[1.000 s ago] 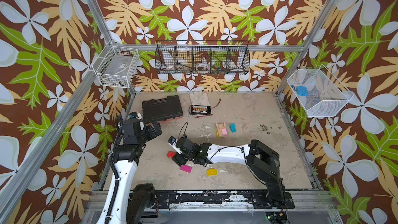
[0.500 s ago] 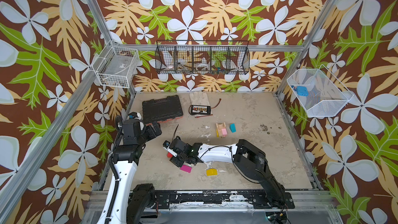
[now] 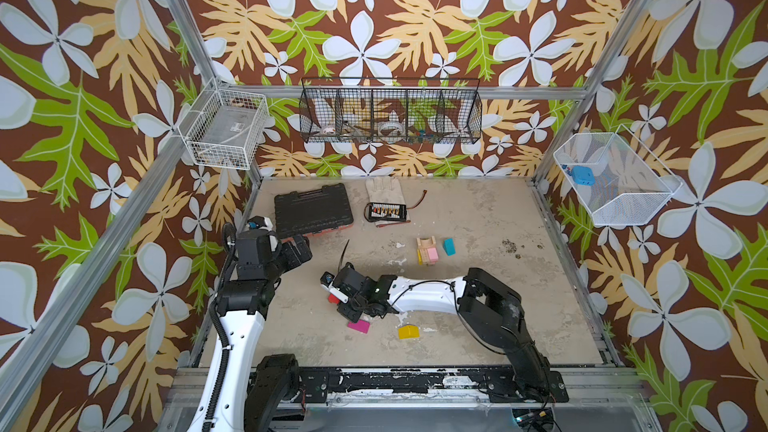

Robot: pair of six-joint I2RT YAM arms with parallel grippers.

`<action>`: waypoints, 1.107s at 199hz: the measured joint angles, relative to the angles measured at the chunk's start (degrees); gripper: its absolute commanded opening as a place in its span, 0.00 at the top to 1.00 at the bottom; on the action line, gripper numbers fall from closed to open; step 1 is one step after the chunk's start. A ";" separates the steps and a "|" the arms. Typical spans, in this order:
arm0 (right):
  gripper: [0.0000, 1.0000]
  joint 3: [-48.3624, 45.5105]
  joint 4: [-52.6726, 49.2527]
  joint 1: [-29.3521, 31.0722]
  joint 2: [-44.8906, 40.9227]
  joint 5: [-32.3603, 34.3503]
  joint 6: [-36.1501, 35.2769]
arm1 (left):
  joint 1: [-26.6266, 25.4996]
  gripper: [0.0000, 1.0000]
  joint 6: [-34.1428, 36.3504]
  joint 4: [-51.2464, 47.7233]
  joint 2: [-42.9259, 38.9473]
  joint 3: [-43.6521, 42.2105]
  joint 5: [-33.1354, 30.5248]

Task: Build the wood block tower
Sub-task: 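Grasp the red block with the right gripper and lift, then carry the red block with the right gripper toward the block stack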

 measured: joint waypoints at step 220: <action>0.70 -32.46 4.46 -12.50 -25.42 4.72 6.58 | 0.00 0.00 0.02 0.02 -0.26 -0.09 0.44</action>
